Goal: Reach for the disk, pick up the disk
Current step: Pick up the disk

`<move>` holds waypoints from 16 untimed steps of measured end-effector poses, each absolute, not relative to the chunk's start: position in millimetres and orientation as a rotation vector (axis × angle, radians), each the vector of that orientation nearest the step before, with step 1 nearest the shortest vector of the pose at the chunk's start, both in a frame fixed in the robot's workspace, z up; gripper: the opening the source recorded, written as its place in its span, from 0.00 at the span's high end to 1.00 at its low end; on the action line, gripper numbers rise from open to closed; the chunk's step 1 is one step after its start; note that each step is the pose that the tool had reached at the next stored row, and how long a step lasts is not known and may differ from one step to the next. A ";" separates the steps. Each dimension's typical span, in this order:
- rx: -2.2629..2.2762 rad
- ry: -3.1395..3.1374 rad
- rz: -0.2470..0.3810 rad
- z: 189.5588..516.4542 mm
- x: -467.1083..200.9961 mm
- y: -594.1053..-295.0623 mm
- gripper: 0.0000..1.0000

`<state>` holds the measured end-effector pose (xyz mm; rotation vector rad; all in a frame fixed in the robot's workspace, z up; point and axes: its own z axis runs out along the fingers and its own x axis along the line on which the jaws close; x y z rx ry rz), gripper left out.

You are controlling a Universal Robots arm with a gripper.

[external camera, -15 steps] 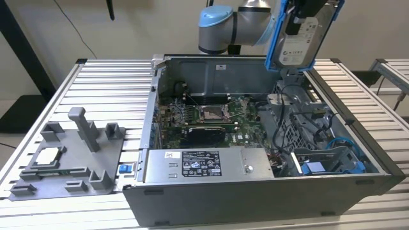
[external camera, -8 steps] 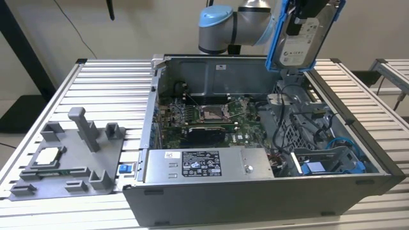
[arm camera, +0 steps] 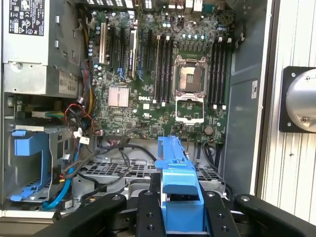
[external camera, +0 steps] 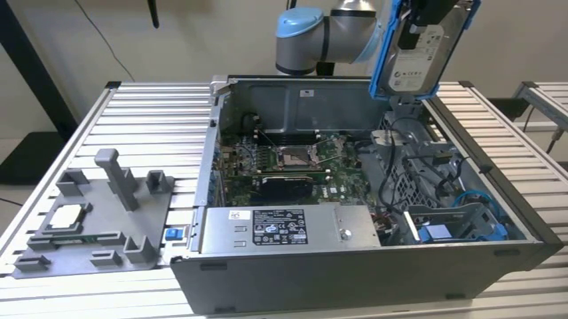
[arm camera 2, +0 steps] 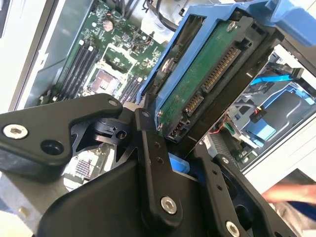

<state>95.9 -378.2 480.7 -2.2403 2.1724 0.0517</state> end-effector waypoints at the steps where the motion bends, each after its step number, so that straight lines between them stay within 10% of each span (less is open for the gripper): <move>1: -2.239 2.171 0.054 481.0 95.9 -378.6 1.00; 16: -2.232 2.172 0.062 482.2 96.0 -394.4 1.00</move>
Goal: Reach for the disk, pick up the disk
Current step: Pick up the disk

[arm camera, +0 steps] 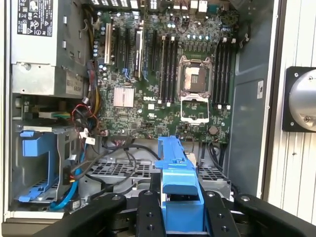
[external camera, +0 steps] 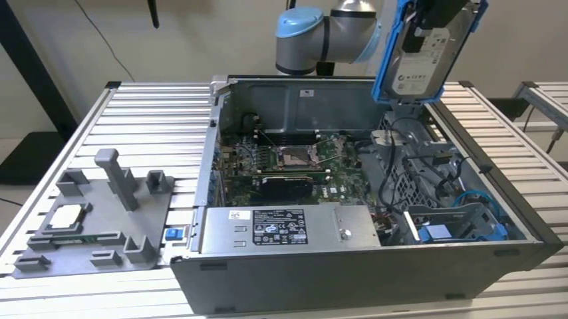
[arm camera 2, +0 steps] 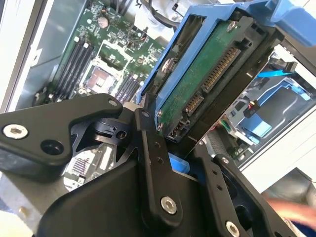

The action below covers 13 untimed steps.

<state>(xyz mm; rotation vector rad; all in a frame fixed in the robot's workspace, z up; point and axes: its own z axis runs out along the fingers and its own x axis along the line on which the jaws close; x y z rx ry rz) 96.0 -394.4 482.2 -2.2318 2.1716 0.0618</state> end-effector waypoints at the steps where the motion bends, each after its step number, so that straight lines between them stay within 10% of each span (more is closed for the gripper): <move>1: -2.231 2.171 0.063 482.2 96.0 -395.1 1.00; 13: -2.226 2.166 0.073 482.3 95.5 -417.4 1.00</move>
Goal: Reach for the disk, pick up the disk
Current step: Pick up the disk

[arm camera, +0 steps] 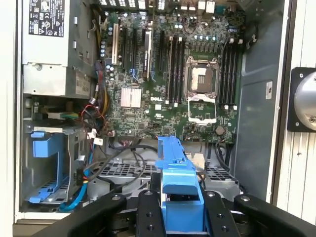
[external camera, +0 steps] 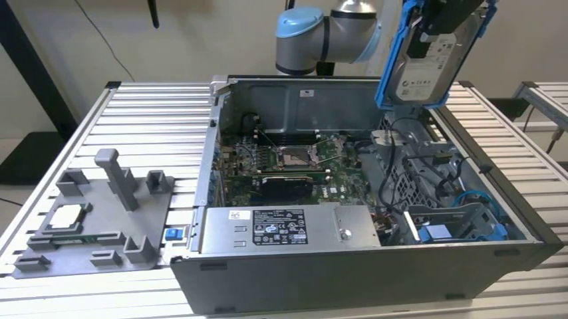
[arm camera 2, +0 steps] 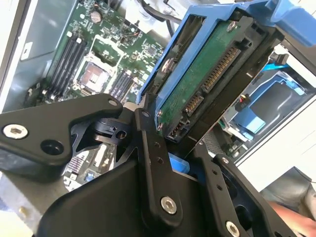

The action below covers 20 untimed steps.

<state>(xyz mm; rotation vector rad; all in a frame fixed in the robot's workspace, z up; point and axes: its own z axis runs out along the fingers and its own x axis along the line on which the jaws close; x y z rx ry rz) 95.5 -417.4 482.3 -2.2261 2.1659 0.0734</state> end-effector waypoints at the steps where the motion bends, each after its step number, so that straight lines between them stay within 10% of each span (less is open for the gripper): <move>1: -2.226 2.165 0.074 482.3 95.3 -419.7 1.00; 20: -2.214 2.154 0.098 482.3 89.7 -465.7 1.00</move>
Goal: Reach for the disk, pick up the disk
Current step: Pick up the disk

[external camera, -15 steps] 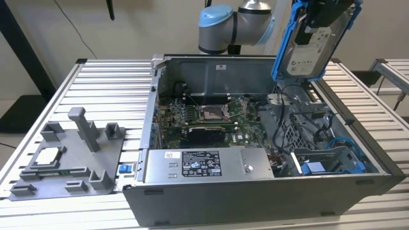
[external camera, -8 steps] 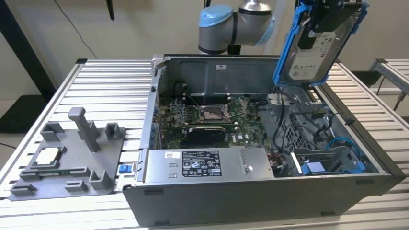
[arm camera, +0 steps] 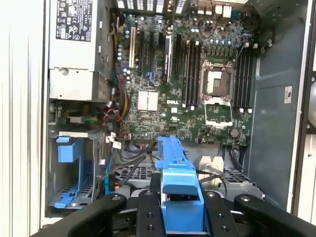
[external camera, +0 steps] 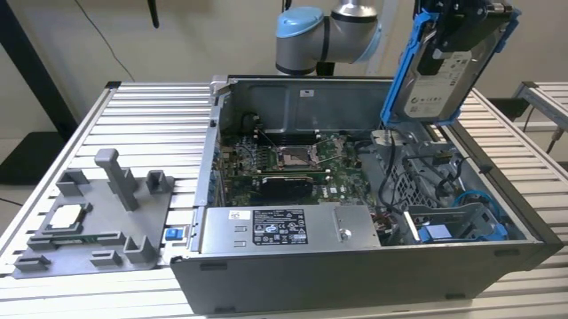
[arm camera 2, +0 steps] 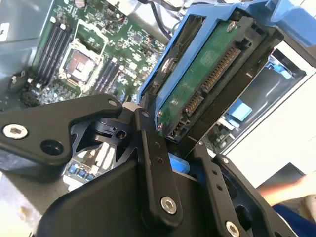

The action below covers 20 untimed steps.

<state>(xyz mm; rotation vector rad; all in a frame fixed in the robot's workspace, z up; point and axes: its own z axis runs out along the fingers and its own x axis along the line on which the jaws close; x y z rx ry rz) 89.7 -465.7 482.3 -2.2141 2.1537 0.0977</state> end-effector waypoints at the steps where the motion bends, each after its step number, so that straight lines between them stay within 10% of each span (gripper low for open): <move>1: -2.213 2.153 0.099 482.3 89.7 -468.9 1.00; 20: -2.210 2.153 0.103 482.6 89.7 -509.1 1.00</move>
